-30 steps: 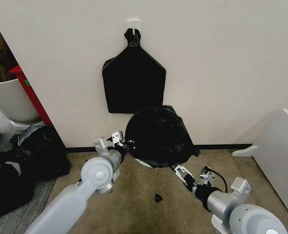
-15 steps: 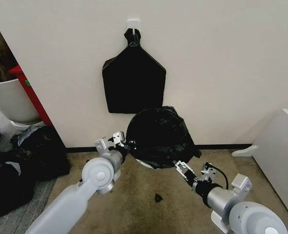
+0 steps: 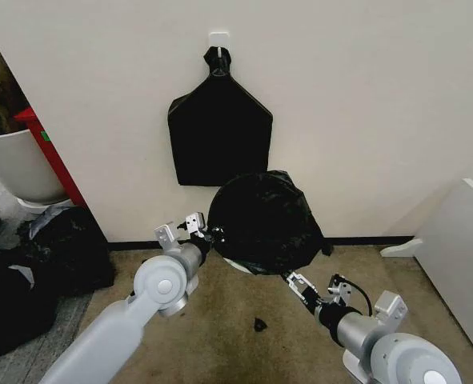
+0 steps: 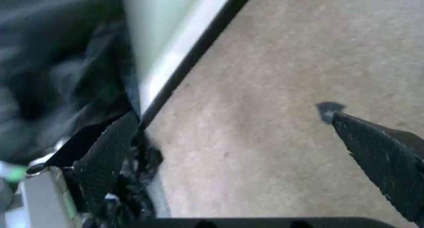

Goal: Place the garbage bag over the trash bin.

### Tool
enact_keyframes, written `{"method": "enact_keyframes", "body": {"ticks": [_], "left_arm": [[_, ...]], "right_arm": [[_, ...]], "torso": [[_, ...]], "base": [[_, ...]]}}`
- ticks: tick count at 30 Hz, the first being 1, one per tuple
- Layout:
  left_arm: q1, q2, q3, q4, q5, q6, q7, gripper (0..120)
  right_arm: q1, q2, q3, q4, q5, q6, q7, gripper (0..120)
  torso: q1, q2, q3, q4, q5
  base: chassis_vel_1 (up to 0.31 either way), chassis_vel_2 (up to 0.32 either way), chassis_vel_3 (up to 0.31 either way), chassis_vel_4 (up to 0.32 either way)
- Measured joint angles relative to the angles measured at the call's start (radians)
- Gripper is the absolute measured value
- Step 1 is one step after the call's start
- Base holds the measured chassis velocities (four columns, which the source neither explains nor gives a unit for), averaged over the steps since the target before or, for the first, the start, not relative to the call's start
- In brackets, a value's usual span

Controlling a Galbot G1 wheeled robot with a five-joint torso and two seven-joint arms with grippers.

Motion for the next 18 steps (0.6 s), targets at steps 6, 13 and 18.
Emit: {"method": "enact_keyframes", "body": {"ticks": [6, 13, 18], "left_arm": [[-0.011, 0.006, -0.015, -0.01, -0.024, 0.0, -0.007, 0], [-0.013, 0.016, -0.041, -0.014, -0.042, 0.003, -0.01, 0], [-0.015, 0.013, -0.048, -0.025, -0.097, 0.004, -0.036, 0]], "right_arm": [[0.001, 0.011, -0.007, -0.05, -0.027, -0.012, 0.0, 100], [0.0, 0.015, -0.006, -0.065, -0.035, -0.026, -0.003, 100], [-0.001, 0.016, -0.002, -0.097, -0.051, -0.042, -0.023, 100]], "torso": [[0.0, 0.0, 0.0, -0.0001, -0.0002], [0.0, 0.0, 0.0, 0.0, -0.0001], [0.0, 0.0, 0.0, -0.0001, -0.0001]], "base": [[0.0, 0.0, 0.0, 0.0], [0.0, 0.0, 0.0, 0.0], [0.0, 0.0, 0.0, 0.0]]}}
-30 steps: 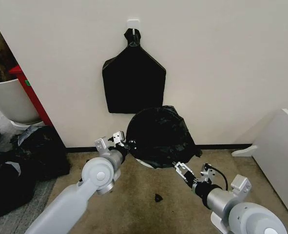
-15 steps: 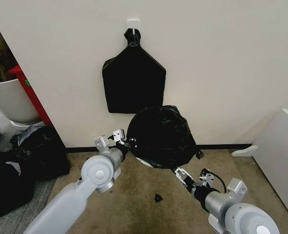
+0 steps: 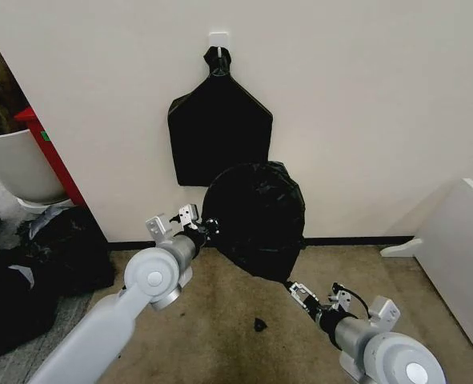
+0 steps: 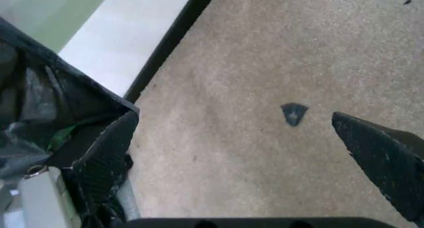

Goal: Place the garbage bag over the trash bin.

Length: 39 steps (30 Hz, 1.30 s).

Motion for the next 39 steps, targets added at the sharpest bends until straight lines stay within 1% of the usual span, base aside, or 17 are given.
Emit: {"method": "enact_keyframes", "body": {"ticks": [4, 8, 12, 14, 16, 17, 18, 19, 20, 21, 23, 25, 26, 27, 31, 35, 39], "left_arm": [[0.002, 0.002, 0.0, -0.006, -0.017, 0.001, -0.012, 0], [0.006, 0.006, 0.0, -0.02, -0.089, 0.002, -0.058, 0], [0.006, 0.007, 0.0, -0.024, -0.121, 0.002, -0.08, 0], [0.007, 0.012, 0.001, -0.026, -0.14, 0.004, -0.097, 0], [0.009, 0.022, 0.002, -0.033, -0.176, 0.013, -0.123, 0], [0.01, 0.024, 0.002, -0.035, -0.181, 0.014, -0.126, 0], [0.011, 0.033, 0.002, -0.043, -0.208, 0.02, -0.142, 0], [0.011, 0.033, 0.002, -0.043, -0.208, 0.02, -0.142, 0], [0.012, 0.038, 0.001, -0.049, -0.223, 0.024, -0.152, 0], [0.013, 0.049, -0.001, -0.06, -0.248, 0.034, -0.167, 0], [0.015, 0.064, -0.006, -0.07, -0.262, 0.042, -0.174, 0], [0.018, 0.079, -0.011, -0.076, -0.27, 0.048, -0.178, 0], [0.018, 0.079, -0.011, -0.076, -0.27, 0.048, -0.178, 0], [0.02, 0.091, -0.014, -0.081, -0.273, 0.052, -0.18, 0], [0.026, 0.111, -0.023, -0.086, -0.275, 0.055, -0.189, 0], [0.027, 0.109, -0.023, -0.077, -0.27, 0.053, -0.191, 0], [0.027, 0.086, -0.02, -0.023, -0.232, 0.039, -0.177, 0]], "right_arm": [[0.001, 0.003, 0.001, -0.025, -0.027, -0.004, -0.03, 100], [0.006, 0.01, 0.0, -0.086, -0.102, -0.005, -0.12, 100], [0.011, 0.013, -0.001, -0.114, -0.144, -0.002, -0.161, 100], [0.011, 0.012, -0.002, -0.134, -0.181, 0.001, -0.209, 100], [0.004, 0.003, 0.001, -0.164, -0.228, 0.004, -0.299, 100], [0.004, 0.001, 0.002, -0.169, -0.236, 0.005, -0.313, 100], [0.004, -0.005, 0.002, -0.195, -0.275, 0.008, -0.367, 100], [0.004, -0.005, 0.002, -0.195, -0.275, 0.008, -0.367, 100], [0.007, -0.01, 0.002, -0.218, -0.309, 0.01, -0.407, 100], [0.015, -0.017, 0.002, -0.259, -0.375, 0.014, -0.487, 100], [0.028, -0.03, 0.0, -0.31, -0.454, 0.023, -0.608, 100], [0.036, -0.041, -0.004, -0.348, -0.515, 0.034, -0.694, 100], [0.036, -0.041, -0.004, -0.348, -0.515, 0.034, -0.694, 100], [0.041, -0.049, -0.007, -0.367, -0.551, 0.04, -0.739, 100], [0.028, -0.065, -0.007, -0.362, -0.594, 0.043, -0.777, 100], [0.011, -0.069, -0.007, -0.335, -0.593, 0.04, -0.769, 100], [-0.038, -0.073, -0.009, -0.252, -0.565, 0.023, -0.727, 100]], "torso": [[0.0, 0.0, 0.0, 0.0, 0.0], [0.0, 0.0, 0.0, 0.0001, 0.0001], [0.0, 0.0, 0.0, 0.0, 0.0], [0.0, 0.0, 0.0, 0.0, 0.0], [0.0, 0.0, 0.0, 0.0001, -0.0001], [0.0, 0.0, 0.0, 0.0, -0.0002], [0.0, 0.0, 0.0, 0.0, -0.0002], [0.0, 0.0, 0.0, 0.0, -0.0002], [0.0, 0.0, 0.0, 0.0, 0.0001], [0.0, 0.0, 0.0, 0.0, 0.0001], [0.0, 0.0, 0.0, 0.0001, 0.0], [0.0, 0.0, 0.0, 0.0002, 0.0001], [0.0, 0.0, 0.0, 0.0002, 0.0001], [0.0, 0.0, 0.0, 0.0002, 0.0001], [0.0, 0.0, 0.0, 0.0002, 0.0001], [0.0, 0.0, 0.0, 0.0, 0.0], [0.0, 0.0, 0.0, 0.0, -0.0001]], "base": [[0.0, 0.0, 0.0, 0.0], [0.0, 0.0, 0.0, 0.0], [0.0, 0.0, 0.0, 0.0], [0.0, 0.0, 0.0, 0.0], [0.0, 0.0, 0.0, 0.0], [0.0, 0.0, 0.0, 0.0], [0.0, 0.0, 0.0, 0.0], [0.0, 0.0, 0.0, 0.0], [0.0, 0.0, 0.0, 0.0], [0.0, 0.0, 0.0, 0.0], [0.0, 0.0, 0.0, 0.0], [0.0, 0.0, 0.0, 0.0], [0.0, 0.0, 0.0, 0.0], [0.0, 0.0, 0.0, 0.0], [0.0, 0.0, 0.0, 0.0], [0.0, 0.0, 0.0, 0.0], [0.0, 0.0, 0.0, 0.0]]}}
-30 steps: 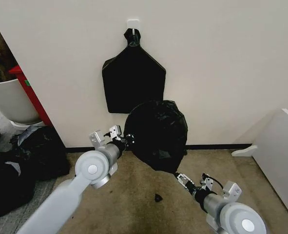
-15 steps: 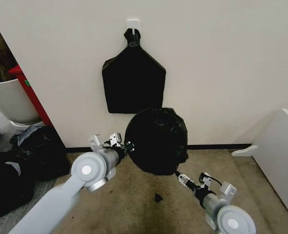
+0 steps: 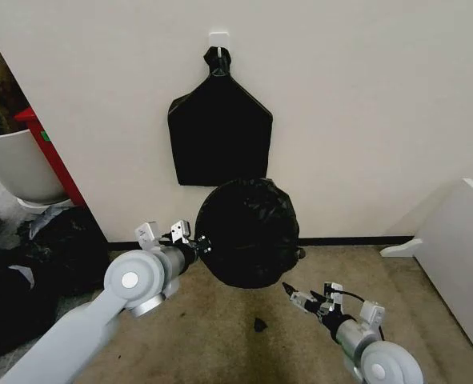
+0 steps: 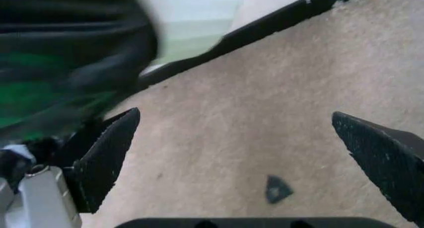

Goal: Place the garbage bag over the trash bin.

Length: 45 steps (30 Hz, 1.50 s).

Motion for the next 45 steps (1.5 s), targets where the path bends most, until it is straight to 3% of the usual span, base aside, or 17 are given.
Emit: {"method": "enact_keyframes", "body": {"ticks": [11, 15, 18, 19, 23, 25, 26, 31, 40, 45], "left_arm": [[0.008, -0.013, -0.01, 0.106, 0.088, 0.002, 0.064, 0], [0.036, 0.008, -0.017, 0.124, 0.185, 0.03, 0.114, 0], [0.092, 0.038, -0.018, 0.141, 0.363, 0.039, 0.291, 0], [0.092, 0.038, -0.018, 0.141, 0.363, 0.039, 0.291, 0], [0.178, 0.077, -0.015, 0.179, 0.646, -0.04, 0.572, 0], [0.204, 0.09, -0.02, 0.19, 0.714, -0.075, 0.696, 0], [0.204, 0.09, -0.02, 0.19, 0.714, -0.075, 0.696, 0], [0.232, 0.103, -0.023, 0.235, 0.817, -0.187, 0.894, 0], [0.217, 0.103, -0.014, 0.254, 0.862, -0.239, 0.924, 0], [0.211, 0.104, -0.008, 0.244, 0.889, -0.255, 0.931, 0]], "right_arm": [[-0.097, -0.051, 0.053, 0.187, 0.013, 0.002, -0.023, 100], [-0.13, -0.099, 0.138, 0.216, 0.036, 0.081, -0.178, 100], [-0.097, -0.147, 0.216, 0.216, 0.138, 0.099, -0.272, 100], [-0.097, -0.147, 0.216, 0.216, 0.138, 0.099, -0.272, 100], [0.027, -0.269, 0.256, 0.134, 0.339, 0.077, -0.289, 100], [0.096, -0.328, 0.249, 0.07, 0.403, 0.043, -0.322, 100], [0.096, -0.328, 0.249, 0.07, 0.403, 0.043, -0.322, 100], [0.261, -0.403, 0.167, -0.049, 0.43, -0.028, -0.444, 100], [0.269, -0.418, 0.102, -0.041, 0.322, -0.045, -0.484, 100], [0.292, -0.39, 0.026, -0.034, 0.218, -0.042, -0.4, 100]], "torso": [[0.0, 0.0, 0.0, 0.0, 0.0001], [0.0, 0.0, 0.0, -0.0003, 0.0002], [0.0, 0.0, 0.0, -0.0002, 0.0001], [0.0, 0.0, 0.0, -0.0002, 0.0001], [0.0, 0.0, 0.0, 0.0004, 0.0002], [0.0, 0.0, 0.0, 0.0004, 0.0002], [0.0, 0.0, 0.0, 0.0004, 0.0002], [0.0, 0.0, 0.0, 0.0003, 0.0003], [0.0, 0.0, 0.0, -0.0004, 0.0001], [0.0, 0.0, 0.0, 0.0001, 0.0002]], "base": [[0.0, 0.0, 0.0, 0.0], [0.0, 0.0, 0.0, 0.0], [0.0, 0.0, 0.0, 0.0], [0.0, 0.0, 0.0, 0.0], [0.0, 0.0, 0.0, 0.0], [0.0, 0.0, 0.0, 0.0], [0.0, 0.0, 0.0, 0.0], [0.0, 0.0, 0.0, 0.0], [0.0, 0.0, 0.0, 0.0], [0.0, 0.0, 0.0, 0.0]]}}
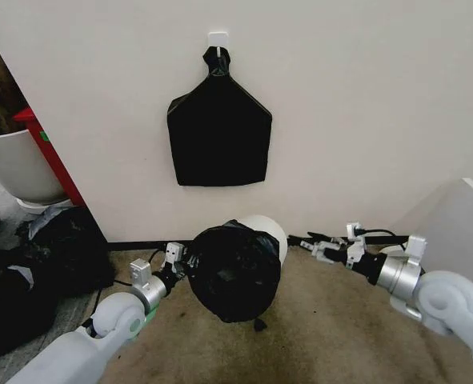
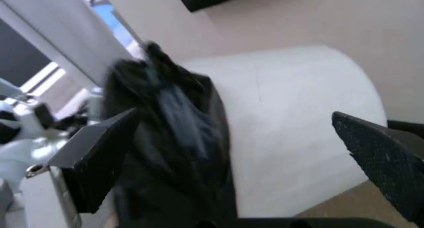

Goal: Place the garbage bag over the trash bin.

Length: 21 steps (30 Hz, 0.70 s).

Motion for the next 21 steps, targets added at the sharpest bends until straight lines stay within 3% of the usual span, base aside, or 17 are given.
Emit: {"method": "enact_keyframes", "body": {"ticks": [8, 21], "left_arm": [[0.015, 0.015, 0.001, -0.043, 0.005, 0.0, 0.01, 0], [0.046, 0.03, -0.01, -0.092, -0.003, 0.005, 0.044, 0]], "right_arm": [[0.092, 0.048, -0.119, -0.052, -0.057, -0.001, 0.089, 100], [0.187, 0.05, -0.149, -0.173, -0.071, 0.0, 0.103, 100]], "torso": [[0.0, 0.0, 0.0, 0.0001, -0.0001], [0.0, 0.0, 0.0, 0.0, -0.0001]], "base": [[0.0, 0.0, 0.0, 0.0], [0.0, 0.0, 0.0, 0.0]]}}
